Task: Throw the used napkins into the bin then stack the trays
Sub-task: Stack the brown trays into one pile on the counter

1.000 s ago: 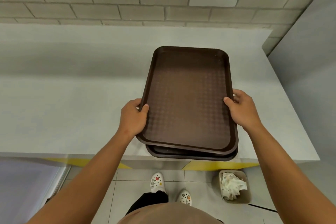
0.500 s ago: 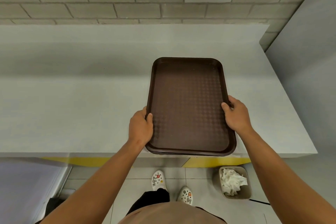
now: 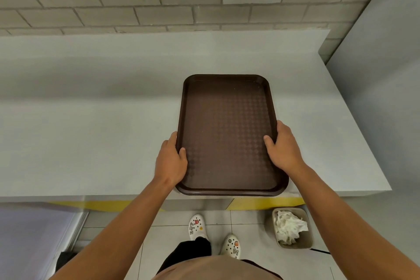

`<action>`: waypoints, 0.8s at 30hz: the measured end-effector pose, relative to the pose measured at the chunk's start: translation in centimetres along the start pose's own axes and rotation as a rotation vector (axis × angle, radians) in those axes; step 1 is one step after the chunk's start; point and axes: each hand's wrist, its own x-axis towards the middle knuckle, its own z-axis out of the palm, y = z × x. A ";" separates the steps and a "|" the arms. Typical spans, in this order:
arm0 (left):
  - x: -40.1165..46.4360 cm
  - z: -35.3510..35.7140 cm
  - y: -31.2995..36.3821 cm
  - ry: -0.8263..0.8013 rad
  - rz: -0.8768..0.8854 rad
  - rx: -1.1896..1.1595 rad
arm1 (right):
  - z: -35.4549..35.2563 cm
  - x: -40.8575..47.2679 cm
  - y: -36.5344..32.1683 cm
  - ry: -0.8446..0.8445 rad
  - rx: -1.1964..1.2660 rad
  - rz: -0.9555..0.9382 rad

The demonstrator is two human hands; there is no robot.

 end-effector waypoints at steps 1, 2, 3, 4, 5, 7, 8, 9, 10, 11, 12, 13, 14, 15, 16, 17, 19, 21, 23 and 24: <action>0.1 -0.1 0.0 -0.008 0.009 0.008 | 0.2 -0.5 0.0 0.002 -0.034 -0.006; 0.4 -0.1 -0.2 -0.020 0.014 0.012 | 0.5 -1.2 0.1 0.005 -0.066 -0.012; 0.6 -0.1 -0.3 -0.032 0.018 0.015 | 0.7 -1.9 0.3 0.007 -0.094 -0.019; 0.9 -0.1 -0.5 -0.045 0.018 0.016 | 1.0 -2.7 0.4 0.003 -0.111 -0.019; 1.2 -0.1 -0.5 -0.054 0.015 0.012 | 1.2 -3.6 0.4 -0.002 -0.115 -0.015; 1.5 0.0 -0.5 -0.055 -0.005 -0.037 | 1.8 -5.4 0.4 0.003 -0.124 -0.008; 1.5 0.0 -0.4 -0.049 -0.009 -0.062 | 2.0 -6.2 0.4 0.014 -0.144 -0.011; 1.4 0.1 -0.4 -0.040 -0.006 -0.073 | 2.3 -6.9 0.4 0.028 -0.170 -0.023; 1.3 0.2 -0.5 -0.029 -0.001 -0.073 | 2.5 -7.3 0.5 0.042 -0.196 -0.040; 1.3 0.3 -0.6 -0.019 0.001 -0.075 | 2.6 -7.6 0.5 0.050 -0.213 -0.052; 1.3 0.4 -0.8 -0.011 0.001 -0.081 | 2.6 -7.7 0.5 0.051 -0.222 -0.062; 1.3 0.6 -1.0 -0.005 0.002 -0.089 | 2.6 -7.7 0.5 0.050 -0.224 -0.072; 1.3 0.7 -1.1 0.000 0.003 -0.092 | 2.6 -7.6 0.6 0.047 -0.220 -0.081; 1.2 0.7 -1.1 0.005 0.000 -0.091 | 2.5 -7.6 0.6 0.045 -0.211 -0.090; 1.2 0.7 -1.0 0.011 -0.008 -0.089 | 2.5 -7.5 0.7 0.045 -0.197 -0.099; 1.1 0.7 -0.9 0.018 -0.016 -0.089 | 2.4 -7.3 0.7 0.045 -0.183 -0.106; 0.8 0.6 -0.7 0.035 -0.020 -0.083 | 2.2 -7.0 0.7 0.042 -0.172 -0.121; 0.5 0.6 -0.4 0.042 -0.013 -0.082 | 1.9 -6.4 0.6 0.036 -0.182 -0.140; 0.2 0.5 -0.2 0.026 -0.015 -0.119 | 1.7 -5.6 0.5 0.035 -0.214 -0.161; 0.1 0.3 -0.3 0.008 -0.021 -0.140 | 1.6 -5.4 0.4 0.034 -0.235 -0.163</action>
